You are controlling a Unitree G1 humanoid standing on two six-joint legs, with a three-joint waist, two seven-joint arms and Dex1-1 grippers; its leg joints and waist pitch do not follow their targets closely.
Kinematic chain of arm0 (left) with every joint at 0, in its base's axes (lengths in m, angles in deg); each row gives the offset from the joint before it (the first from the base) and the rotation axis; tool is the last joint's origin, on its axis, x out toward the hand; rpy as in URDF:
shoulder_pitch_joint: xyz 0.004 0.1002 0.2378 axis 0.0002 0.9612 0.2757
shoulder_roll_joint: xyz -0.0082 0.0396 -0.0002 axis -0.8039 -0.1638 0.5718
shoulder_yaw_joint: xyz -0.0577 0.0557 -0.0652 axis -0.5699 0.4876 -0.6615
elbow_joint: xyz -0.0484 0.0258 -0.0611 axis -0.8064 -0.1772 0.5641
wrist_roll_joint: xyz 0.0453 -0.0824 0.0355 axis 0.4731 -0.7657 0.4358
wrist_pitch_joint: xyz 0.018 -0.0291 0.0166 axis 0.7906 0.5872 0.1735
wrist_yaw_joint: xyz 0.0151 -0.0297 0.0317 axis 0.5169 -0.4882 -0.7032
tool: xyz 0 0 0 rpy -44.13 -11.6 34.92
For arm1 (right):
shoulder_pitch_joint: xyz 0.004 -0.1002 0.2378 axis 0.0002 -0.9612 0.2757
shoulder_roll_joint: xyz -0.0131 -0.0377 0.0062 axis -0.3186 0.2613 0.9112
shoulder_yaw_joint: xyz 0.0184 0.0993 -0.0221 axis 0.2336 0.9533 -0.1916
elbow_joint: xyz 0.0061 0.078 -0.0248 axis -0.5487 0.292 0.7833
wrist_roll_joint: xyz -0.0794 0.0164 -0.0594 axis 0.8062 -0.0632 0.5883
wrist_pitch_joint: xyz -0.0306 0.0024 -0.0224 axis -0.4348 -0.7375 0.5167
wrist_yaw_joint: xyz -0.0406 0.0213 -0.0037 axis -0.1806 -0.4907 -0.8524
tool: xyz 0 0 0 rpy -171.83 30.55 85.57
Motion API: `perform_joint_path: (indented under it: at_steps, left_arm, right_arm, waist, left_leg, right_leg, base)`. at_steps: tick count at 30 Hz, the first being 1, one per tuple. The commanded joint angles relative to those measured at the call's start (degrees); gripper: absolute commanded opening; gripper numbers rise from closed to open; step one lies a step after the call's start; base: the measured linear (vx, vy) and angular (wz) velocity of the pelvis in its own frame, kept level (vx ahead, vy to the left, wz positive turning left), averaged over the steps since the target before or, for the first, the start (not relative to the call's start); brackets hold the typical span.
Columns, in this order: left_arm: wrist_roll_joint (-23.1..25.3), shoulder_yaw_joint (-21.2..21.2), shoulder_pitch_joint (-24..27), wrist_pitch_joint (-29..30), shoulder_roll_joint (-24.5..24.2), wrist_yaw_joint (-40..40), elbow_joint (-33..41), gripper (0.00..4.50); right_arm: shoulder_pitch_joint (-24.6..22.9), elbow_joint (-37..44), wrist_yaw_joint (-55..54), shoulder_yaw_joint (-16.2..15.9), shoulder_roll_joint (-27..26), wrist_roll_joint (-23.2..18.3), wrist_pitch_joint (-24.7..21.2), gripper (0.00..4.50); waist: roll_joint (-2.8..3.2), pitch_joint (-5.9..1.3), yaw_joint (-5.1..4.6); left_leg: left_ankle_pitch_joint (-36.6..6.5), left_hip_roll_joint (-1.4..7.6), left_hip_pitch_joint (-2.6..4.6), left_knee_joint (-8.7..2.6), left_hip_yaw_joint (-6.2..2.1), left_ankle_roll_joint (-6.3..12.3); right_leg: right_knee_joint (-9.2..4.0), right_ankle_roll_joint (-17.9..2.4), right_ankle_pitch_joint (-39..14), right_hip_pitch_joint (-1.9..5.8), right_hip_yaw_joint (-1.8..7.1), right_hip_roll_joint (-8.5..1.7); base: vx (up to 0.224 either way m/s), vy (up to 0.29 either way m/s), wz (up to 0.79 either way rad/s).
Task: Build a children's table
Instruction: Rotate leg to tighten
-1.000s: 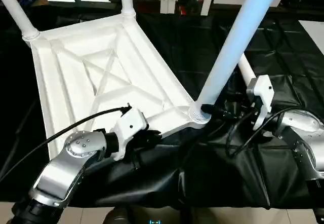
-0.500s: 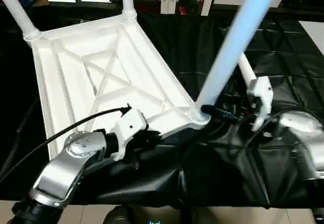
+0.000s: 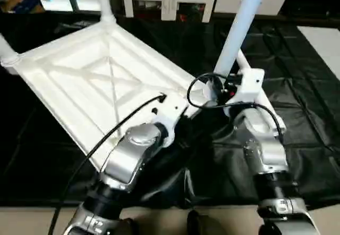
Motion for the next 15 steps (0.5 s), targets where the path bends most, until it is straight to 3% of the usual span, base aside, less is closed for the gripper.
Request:
perform_joint_path:
  at_steps: [1, 2, 3, 5, 6, 7, 9, 12, 15]
  left_arm:
    - [-0.47, 4.57, 2.87, -2.51, -3.75, 7.4, 2.16, 0.0]
    - [-0.34, 4.53, 3.45, -3.06, -5.28, 8.45, 2.55, 0.0]
    - [-0.21, 4.47, 3.97, -3.41, -6.65, 9.36, 2.89, 0.0]
    - [-0.13, 4.52, 4.97, -5.92, -9.36, 11.8, 3.48, 0.0]
    - [-1.9, 3.68, 7.15, -9.69, -13.59, 17.17, 5.54, 0.0]
    - [-2.54, 3.38, 8.04, -11.87, -15.24, 19.45, 6.27, 0.0]
    - [-3.76, 2.97, 9.64, -14.56, -18.29, 23.5, 7.7, 0.0]
    - [-4.25, 3.0, 10.76, -15.19, -21.35, 25.31, 8.37, 0.0]
    - [-5.32, 2.23, 13.23, -16.8, -25.36, 28.3, 9.79, 0.0]
  right_arm:
    - [-2.2, -0.14, 8.16, -2.24, 3.93, 0.06, -1.93, 1.85]
    - [-2.68, 1.29, 10.71, -2.58, 5.48, -0.19, -1.92, 1.85]
    - [-3.13, 2.61, 12.97, -2.84, 6.88, -0.47, -1.93, 2.41]
    - [-3.96, 5.04, 17.41, -3.24, 9.54, -1.67, -2.11, 2.55]
    - [-5.62, 9.53, 24.76, -3.37, 14.21, -5.3, -5.27, 2.55]
    - [-6.3, 11.07, 27.5, -3.49, 16.09, -6.36, -5.99, 2.62]
    - [-7.55, 13.43, 32.31, -4.0, 19.73, -7.39, -6.45, 2.97]
    - [-8.8, 14.78, 36.57, -4.52, 23.32, -7.32, -6.24, 3.14]
    - [-10.59, 15.5, 43.28, -3.53, 28.2, -8.58, -5.77, 3.14]
  waist:
    - [0.19, -3.39, 0.22]
    - [0.11, -3.5, 0.28]
    - [0.16, -3.52, 0.3]
    - [0.09, -3.39, 0.49]
    - [0.14, -3.37, 0.78]
    - [0.11, -3.57, 1.07]
    - [0.39, -3.59, 1.55]
    - [0.64, -3.89, 2.2]
    - [0.58, -3.78, 2.69]
  left_leg:
    - [-21.55, 1.61, 0.93, -5.12, -1.42, -0.04]
    - [-19.19, 1.71, 0.58, -5.07, -1.34, 0.82]
    - [-17.62, 1.82, 0.72, -4.87, -0.98, 2.04]
    - [-16.93, 1.73, 0.83, -4.71, -0.77, 3.25]
    - [-14.89, 1.7, 0.86, -4.53, -0.66, 4.28]
    - [-13.53, 1.84, 0.86, -4.39, -0.66, 4.76]
    - [-8.22, 2.04, 1.23, -4.02, -0.09, 7.28]
    - [-2.06, 2.05, 1.3, -3.45, 0.29, 8.46]
    - [-2.2, 2.05, 1.31, -3.3, 0.4, 9.36]
  right_leg:
    - [-3.89, -5.06, -22.08, 1.73, 0.73, -1.35]
    - [-3.42, -6.14, -18.07, 2.27, 0.86, -1.32]
    - [-3.17, -7.49, -15.04, 2.17, 1.05, -1.32]
    - [-3.29, -8.55, -14.92, 2.08, 1.1, -1.34]
    - [-3.1, -10.12, -14.17, 2.36, 1.17, -1.41]
    - [-2.83, -10.51, -12.82, 2.64, 1.25, -1.54]
    - [-2.07, -13.16, -6.03, 2.3, 1.32, -1.26]
    - [-0.89, -16.47, 1.83, 2.51, 1.33, -1.05]
    - [-0.51, -16.9, 3.49, 2.82, 1.49, -1.24]
  base:
    - [0.0, 0.0, 0.0]
    - [0.0, 0.0, 0.0]
    - [0.0, 0.0, 0.0]
    - [0.0, 0.0, 0.0]
    - [0.0, 0.0, 0.0]
    - [0.064, -0.03, 0.04]
    - [0.071, -0.03, 0.04]
    - [0.041, -0.013, 0.0]
    - [0.0, 0.0, 0.0]
